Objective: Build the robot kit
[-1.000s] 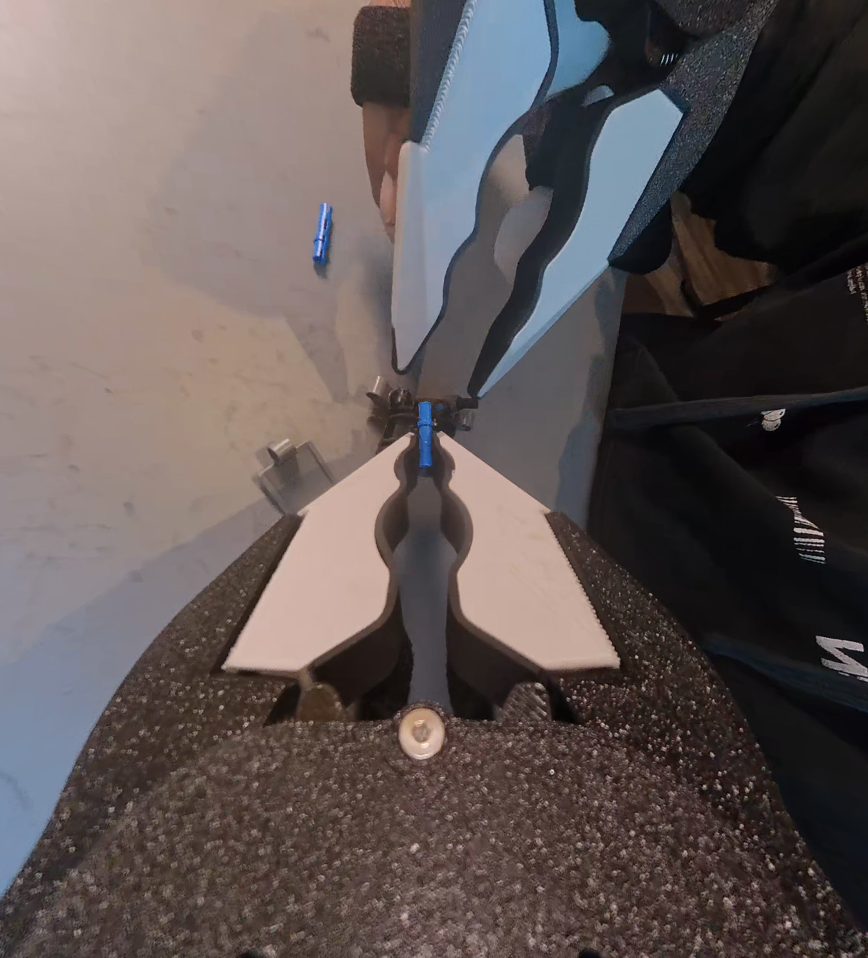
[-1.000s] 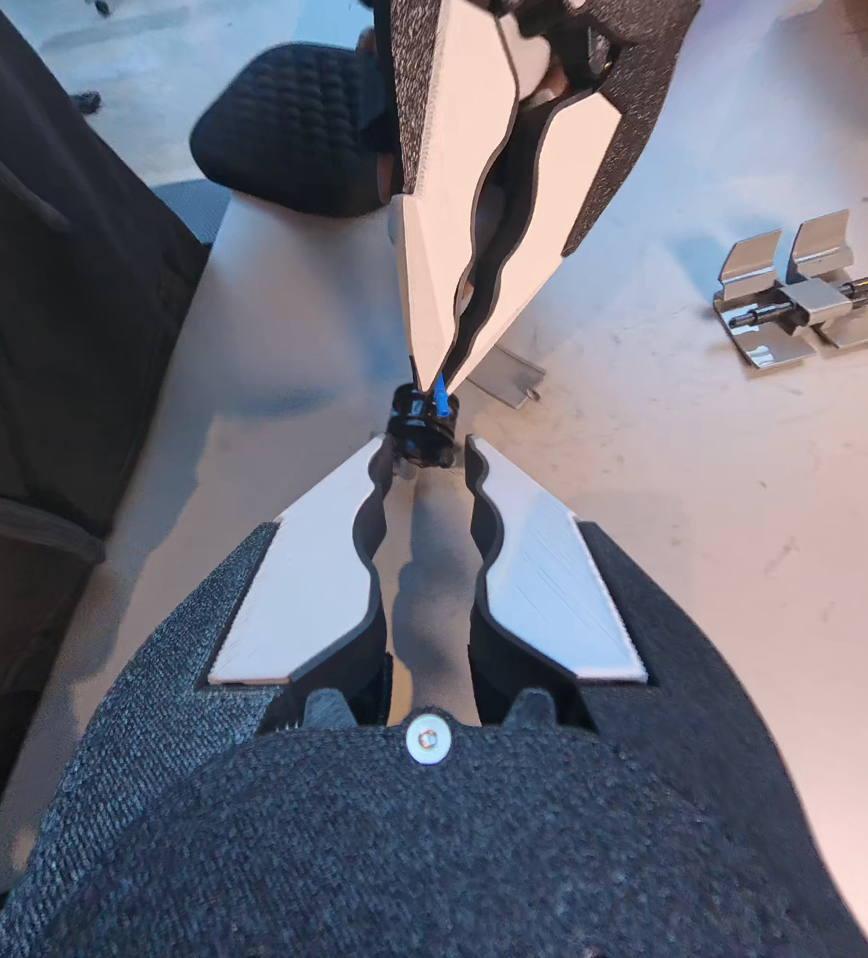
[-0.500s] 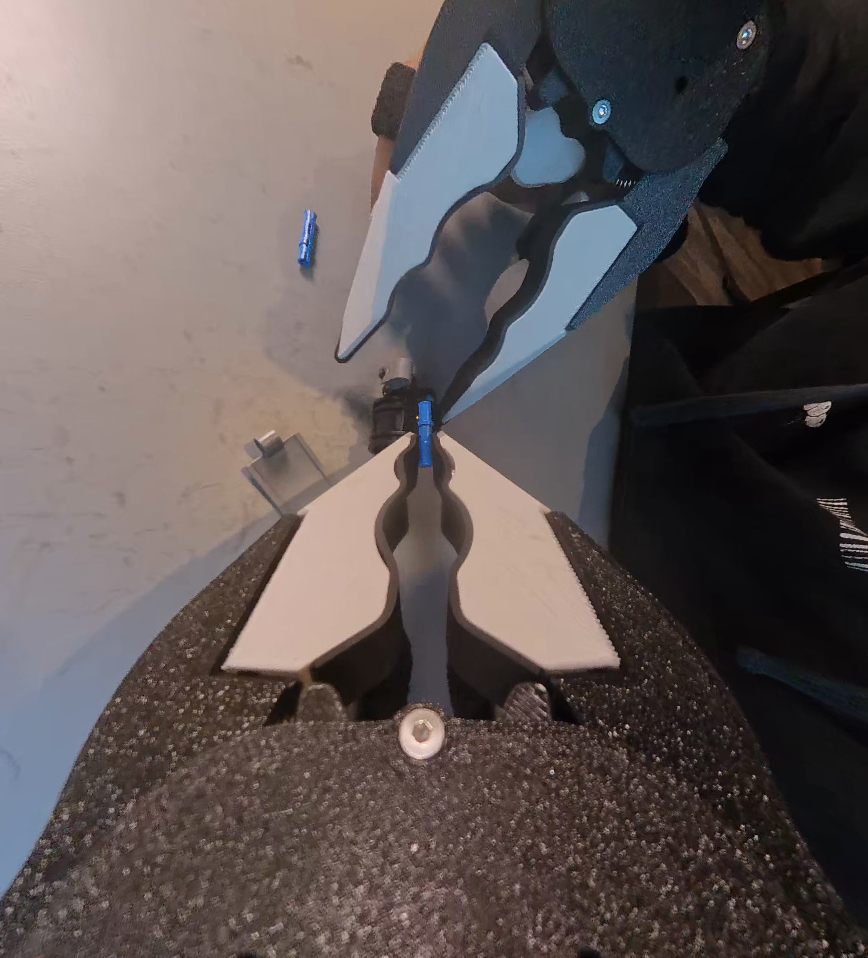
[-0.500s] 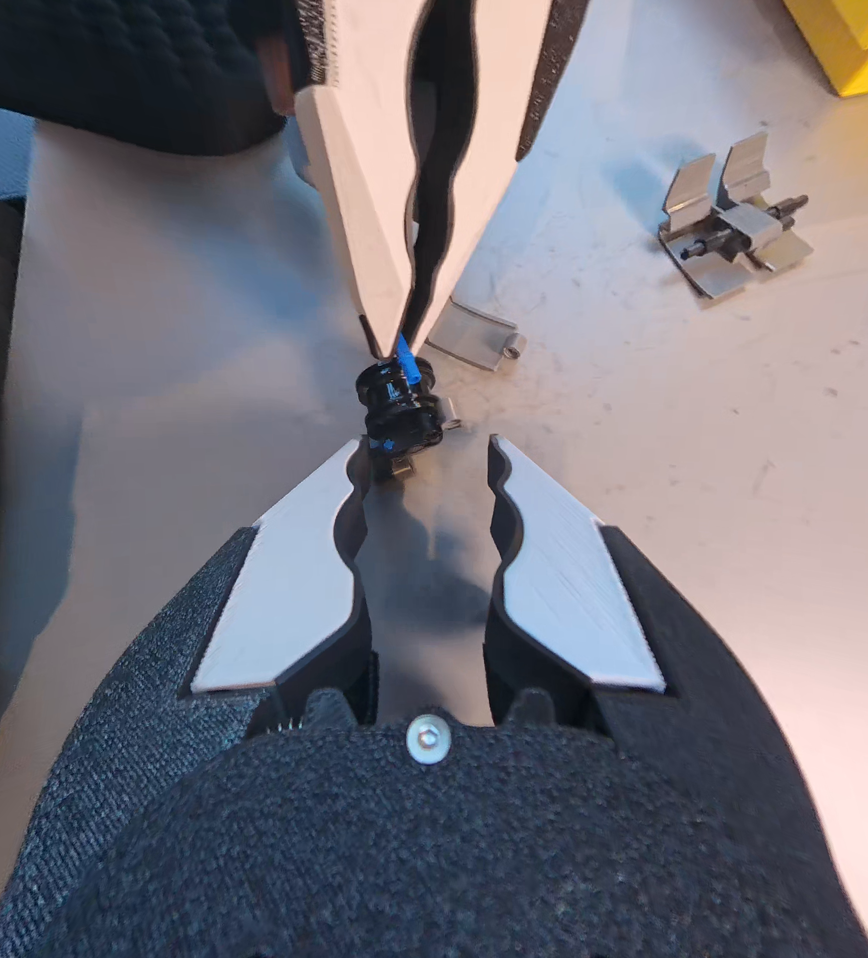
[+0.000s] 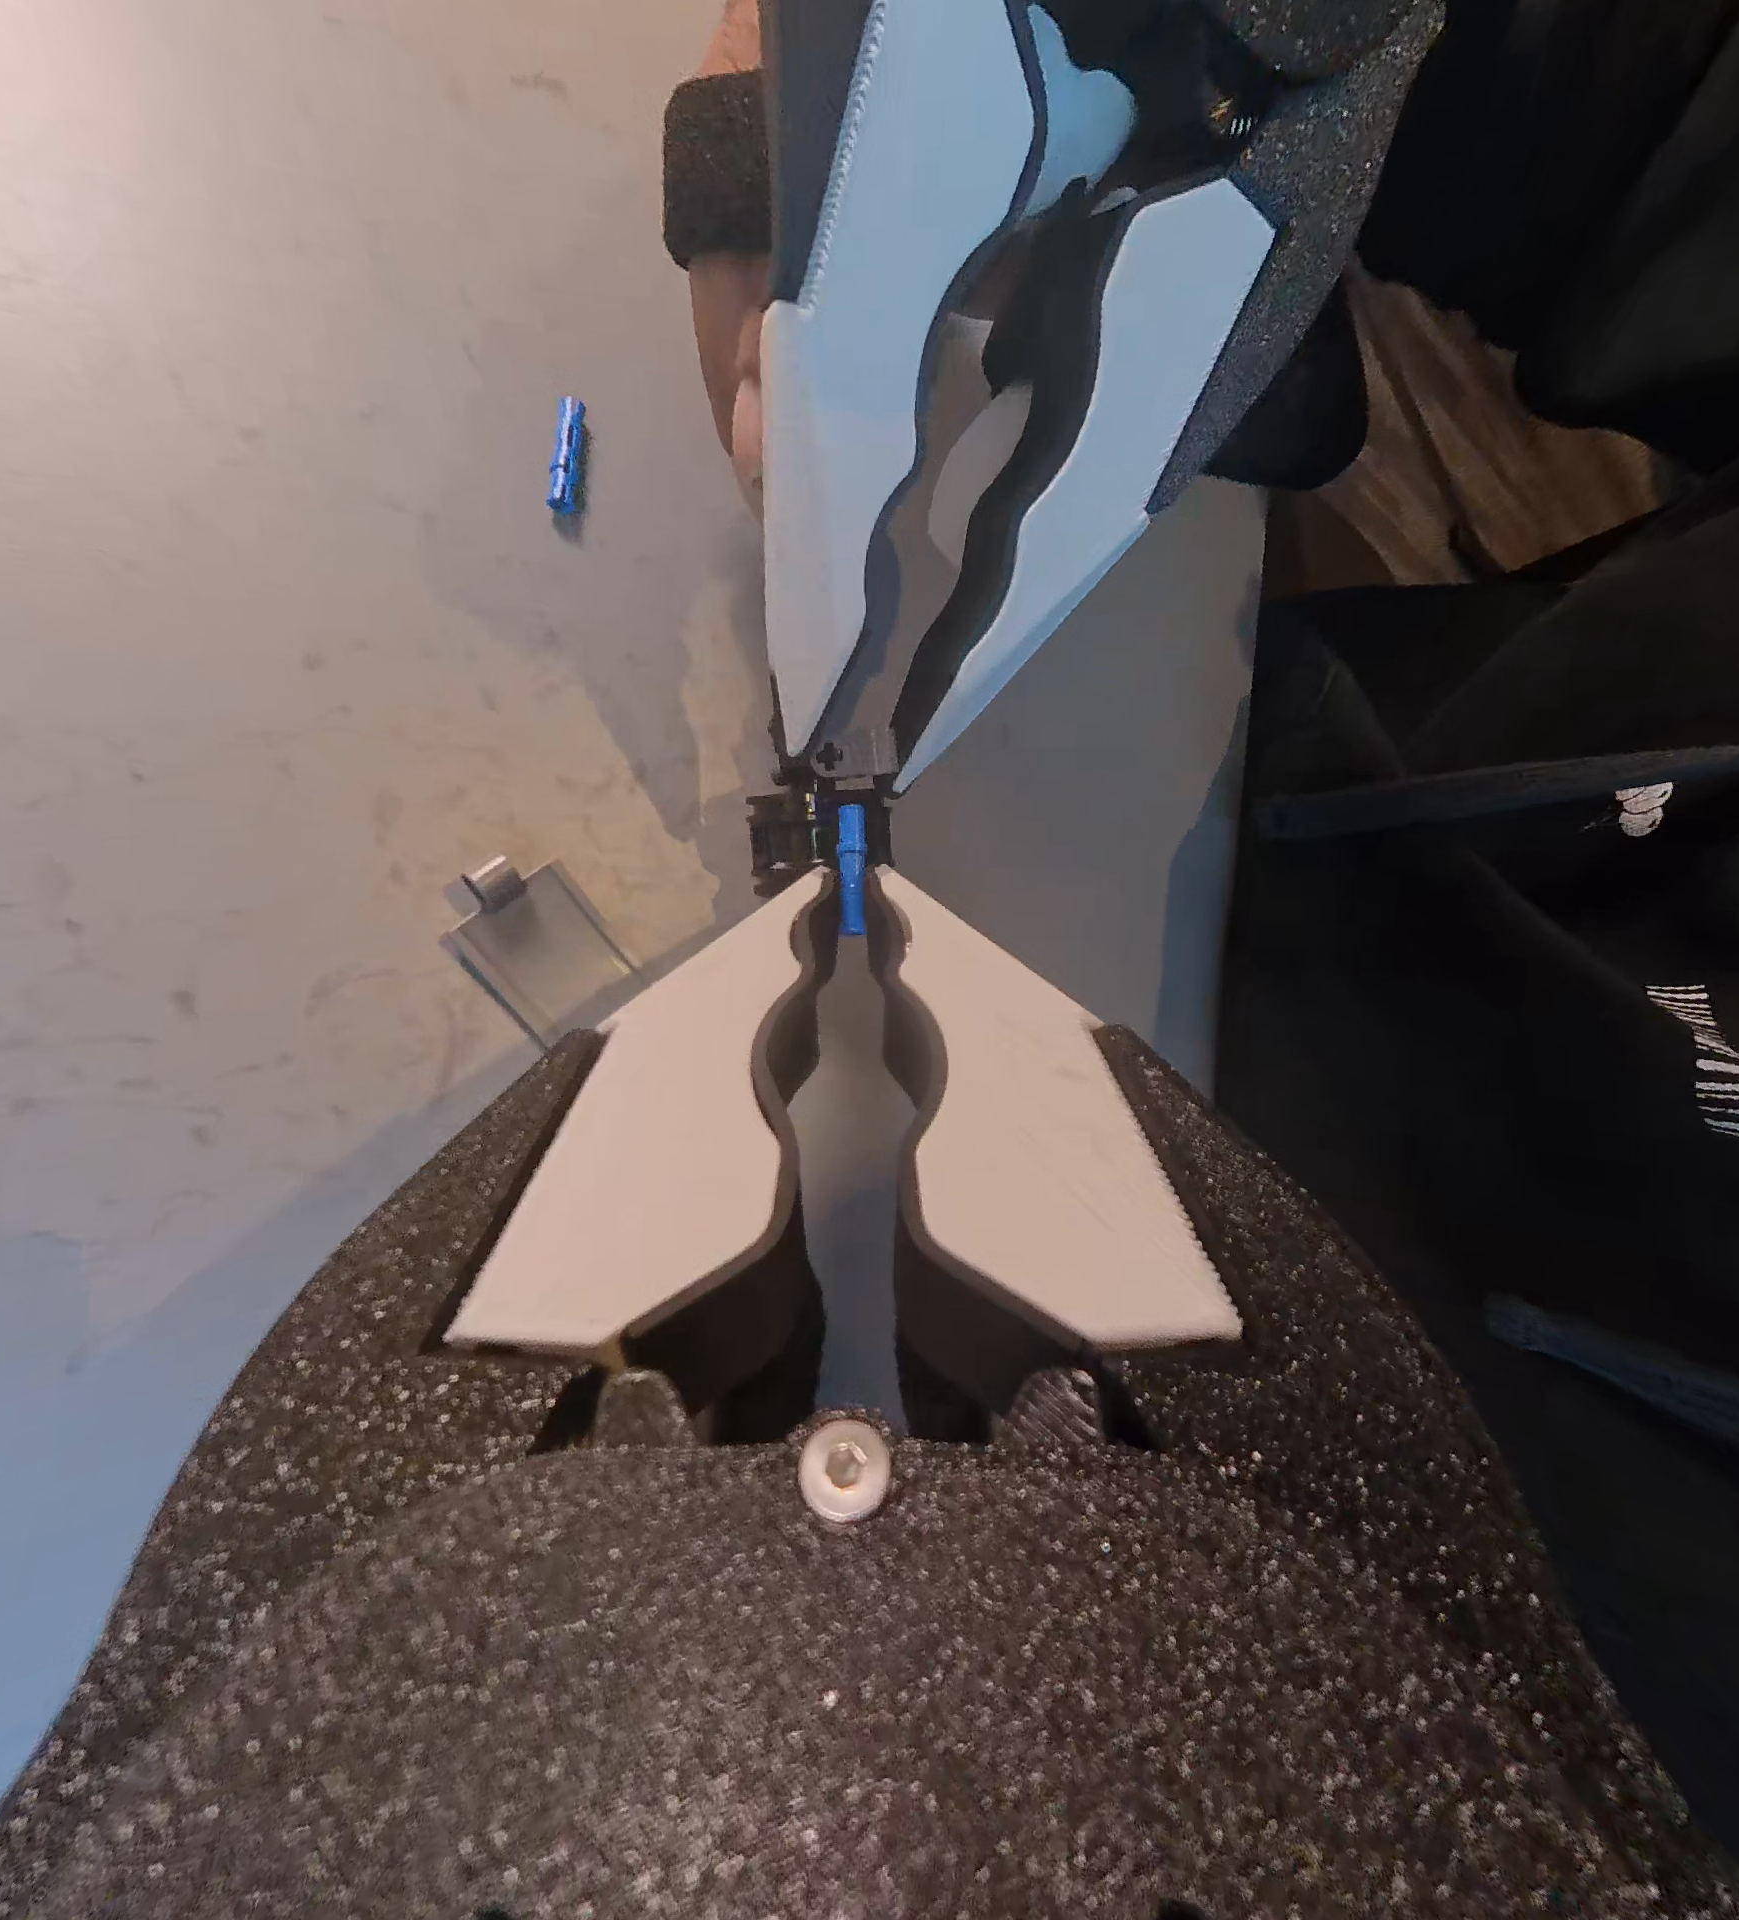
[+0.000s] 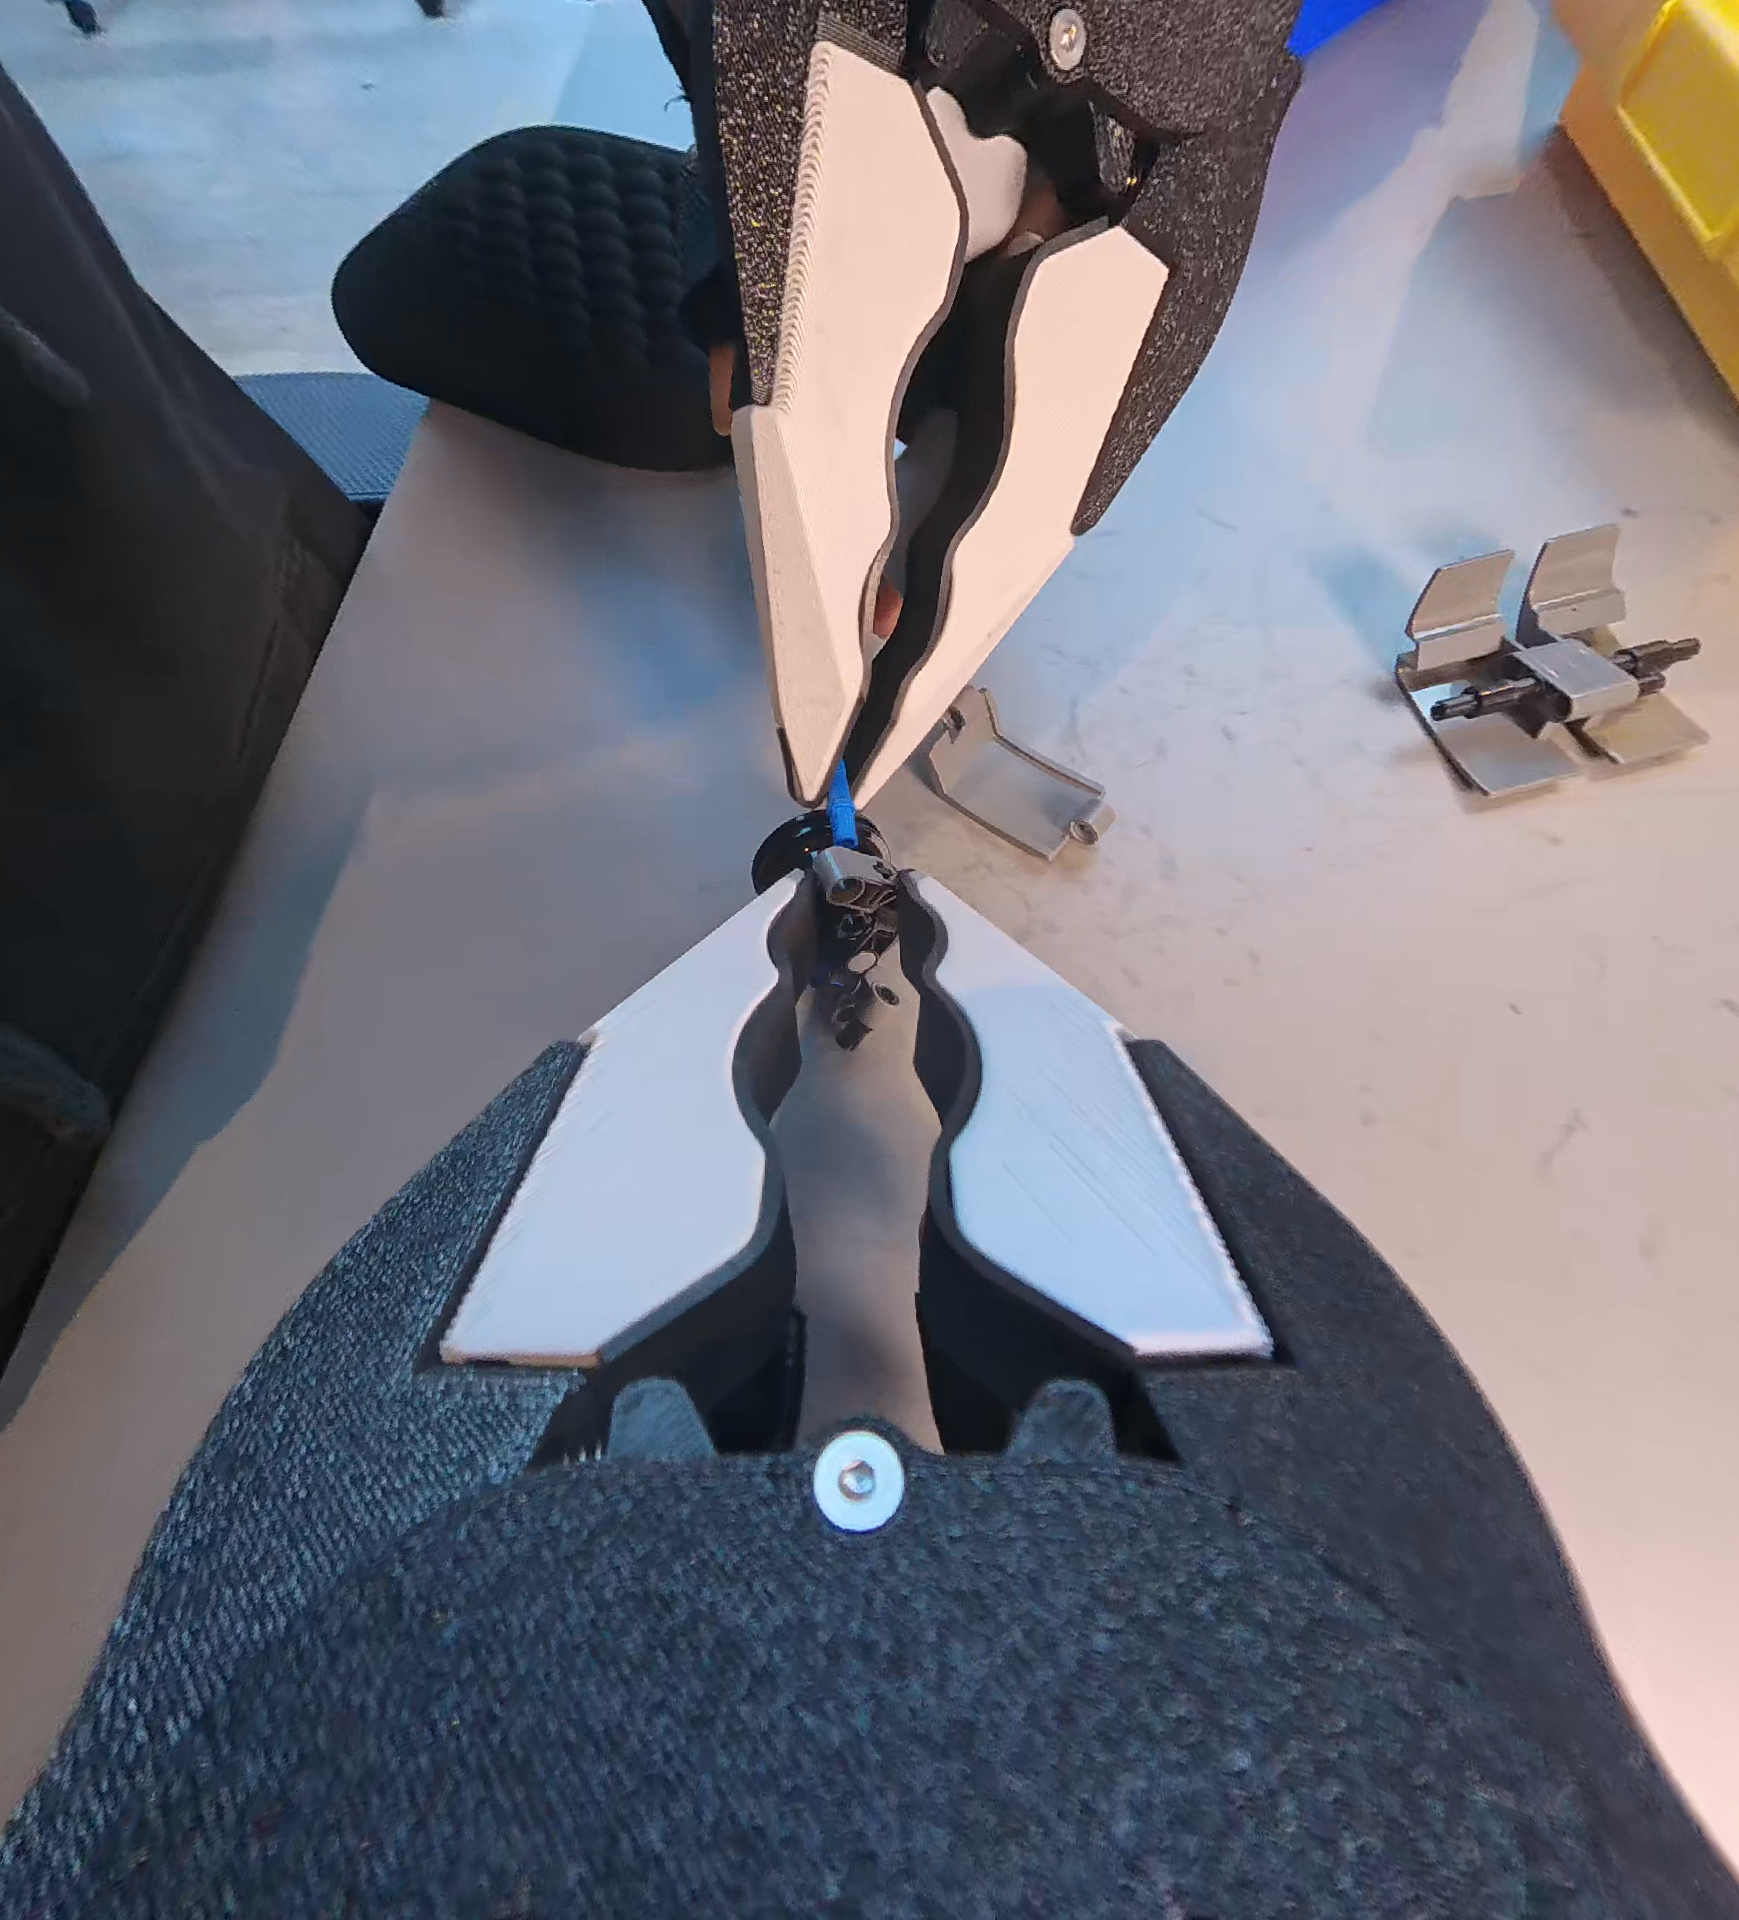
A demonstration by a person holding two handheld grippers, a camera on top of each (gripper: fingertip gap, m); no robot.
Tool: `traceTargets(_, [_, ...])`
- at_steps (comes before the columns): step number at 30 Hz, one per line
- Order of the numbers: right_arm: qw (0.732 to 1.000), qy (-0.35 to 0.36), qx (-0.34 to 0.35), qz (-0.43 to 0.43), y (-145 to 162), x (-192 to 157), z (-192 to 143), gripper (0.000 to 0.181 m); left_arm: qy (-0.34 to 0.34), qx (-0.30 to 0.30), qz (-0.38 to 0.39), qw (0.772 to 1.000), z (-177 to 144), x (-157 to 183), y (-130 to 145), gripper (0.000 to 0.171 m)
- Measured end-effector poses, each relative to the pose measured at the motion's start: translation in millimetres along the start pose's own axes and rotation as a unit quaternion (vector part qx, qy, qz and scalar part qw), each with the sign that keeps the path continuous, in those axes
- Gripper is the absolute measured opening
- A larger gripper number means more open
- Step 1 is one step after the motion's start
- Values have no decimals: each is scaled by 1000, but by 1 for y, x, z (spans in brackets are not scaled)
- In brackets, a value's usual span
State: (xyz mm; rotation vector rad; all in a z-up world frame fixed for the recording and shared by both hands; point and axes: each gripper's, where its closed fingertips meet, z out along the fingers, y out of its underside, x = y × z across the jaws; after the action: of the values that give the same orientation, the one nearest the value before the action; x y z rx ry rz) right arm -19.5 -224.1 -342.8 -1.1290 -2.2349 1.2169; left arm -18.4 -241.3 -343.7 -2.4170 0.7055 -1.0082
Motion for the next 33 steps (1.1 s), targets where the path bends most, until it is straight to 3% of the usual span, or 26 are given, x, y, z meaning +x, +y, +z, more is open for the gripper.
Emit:
traceTargets(12, [999, -33, -16, 11, 4, 6, -5, 17, -11, -4, 17, 1000, 7, -2, -7, 3])
traceTargets(33, [981, -179, -74, -28, 18, -11, -17, 16, -10, -16, 29, 999, 22, 2, -1, 3])
